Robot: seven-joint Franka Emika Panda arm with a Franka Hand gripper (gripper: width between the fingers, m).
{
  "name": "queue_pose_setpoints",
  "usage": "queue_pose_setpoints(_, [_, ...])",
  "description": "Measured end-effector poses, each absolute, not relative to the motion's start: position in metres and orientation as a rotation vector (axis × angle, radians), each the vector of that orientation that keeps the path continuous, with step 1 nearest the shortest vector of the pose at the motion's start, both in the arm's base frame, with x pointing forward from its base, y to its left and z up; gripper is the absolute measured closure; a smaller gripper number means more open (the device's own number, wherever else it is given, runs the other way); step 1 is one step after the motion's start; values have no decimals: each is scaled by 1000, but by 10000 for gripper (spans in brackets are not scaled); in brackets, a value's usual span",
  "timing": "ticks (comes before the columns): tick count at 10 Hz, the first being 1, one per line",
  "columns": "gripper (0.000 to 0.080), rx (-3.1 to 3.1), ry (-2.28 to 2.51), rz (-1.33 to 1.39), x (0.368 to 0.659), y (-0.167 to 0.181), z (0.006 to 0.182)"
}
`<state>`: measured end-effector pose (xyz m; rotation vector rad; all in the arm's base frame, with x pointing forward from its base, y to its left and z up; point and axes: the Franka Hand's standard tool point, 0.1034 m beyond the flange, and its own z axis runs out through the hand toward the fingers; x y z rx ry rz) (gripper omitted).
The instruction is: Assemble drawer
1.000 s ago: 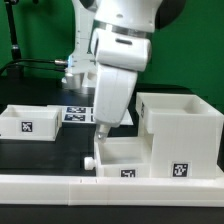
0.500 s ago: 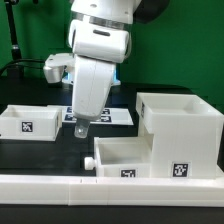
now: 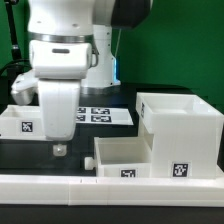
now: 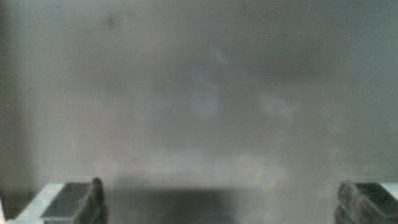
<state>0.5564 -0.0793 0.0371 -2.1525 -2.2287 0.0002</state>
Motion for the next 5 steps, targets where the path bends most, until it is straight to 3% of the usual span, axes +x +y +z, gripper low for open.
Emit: queue_pose_setpoints(5, [150,-2126,-2183,-39,560,-70,30])
